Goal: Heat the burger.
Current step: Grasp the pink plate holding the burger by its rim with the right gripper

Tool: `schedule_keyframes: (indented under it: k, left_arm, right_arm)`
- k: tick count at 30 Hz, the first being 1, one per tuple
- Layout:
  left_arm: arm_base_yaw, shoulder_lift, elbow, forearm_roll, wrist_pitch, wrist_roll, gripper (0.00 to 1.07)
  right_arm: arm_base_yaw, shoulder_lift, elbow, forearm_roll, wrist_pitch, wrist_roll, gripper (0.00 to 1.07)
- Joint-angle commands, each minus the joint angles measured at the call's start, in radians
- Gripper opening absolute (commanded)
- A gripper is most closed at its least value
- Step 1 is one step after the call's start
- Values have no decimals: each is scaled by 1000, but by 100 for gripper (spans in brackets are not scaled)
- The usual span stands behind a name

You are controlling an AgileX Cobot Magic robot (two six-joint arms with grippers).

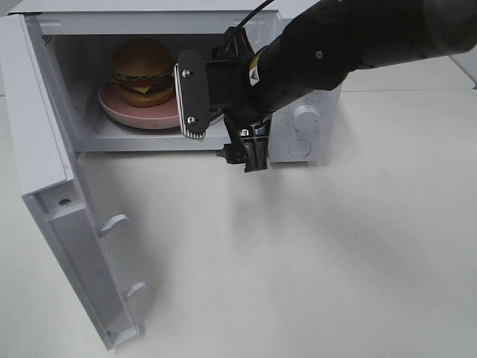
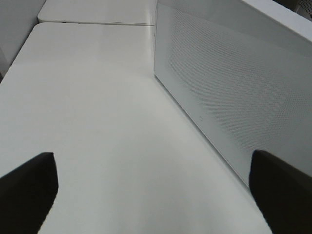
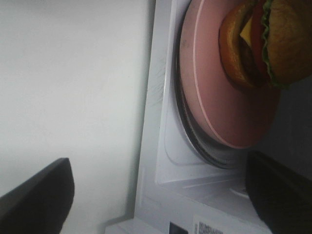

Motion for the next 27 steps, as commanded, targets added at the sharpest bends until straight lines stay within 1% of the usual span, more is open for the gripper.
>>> schedule_keyframes:
  k: [1, 2, 5, 7, 8, 10, 11, 12, 14, 15, 16, 17, 18, 20, 21, 23, 24, 26, 27]
  left_arm:
    - [1, -18, 3, 1, -5, 1, 100]
    - [1, -18, 3, 1, -5, 1, 100]
    - [1, -18, 3, 1, -5, 1, 100]
    - [1, -18, 3, 1, -5, 1, 100]
    - [1, -18, 3, 1, -5, 1, 100]
    - [1, -18, 3, 1, -5, 1, 100]
    - [1, -18, 3, 1, -5, 1, 100]
    - [1, -18, 3, 1, -5, 1, 100]
    - [1, -18, 3, 1, -5, 1, 100]
    - [1, -18, 3, 1, -5, 1, 100]
    - [1, -18, 3, 1, -5, 1, 100]
    - [1, -18, 3, 1, -5, 1, 100]
    - [1, -18, 3, 1, -5, 1, 100]
    - [1, -18, 3, 1, -5, 1, 100]
    - [1, -18, 3, 1, -5, 1, 100]
    - [1, -18, 3, 1, -5, 1, 100]
    - [1, -18, 3, 1, -5, 1, 100]
    - [1, -18, 3, 1, -5, 1, 100]
    - [1, -18, 3, 1, -5, 1, 100]
  right_arm:
    - [3, 45, -51, -6, -10, 12, 92]
    - [2, 74, -82, -2, -8, 13, 91]
    - [-1, 86, -94, -2, -8, 14, 91]
    - [-1, 141, -155, -2, 9, 17, 90]
    - [-1, 141, -155, -2, 9, 17, 90]
    - [-1, 184, -203, 1, 17, 17, 90]
    - [-1, 184, -203, 1, 17, 17, 90]
    - [-1, 212, -236, 1, 19, 18, 90]
    - [-1, 223, -249, 1, 20, 18, 89]
    - [-1, 252, -283, 3, 26, 20, 89]
    - [-1, 252, -283, 3, 26, 20, 89]
    - [-1, 276, -317, 5, 40, 20, 89]
    - [-1, 276, -317, 5, 40, 20, 89]
    - [-1, 313, -369, 19, 56, 23, 88]
    - [-1, 313, -369, 19, 56, 23, 88]
    - [-1, 347, -415, 27, 85, 24, 87]
    - [-1, 347, -415, 27, 85, 24, 87]
    - [-1, 378, -450, 27, 90, 24, 87]
    - [-1, 378, -450, 27, 90, 24, 87]
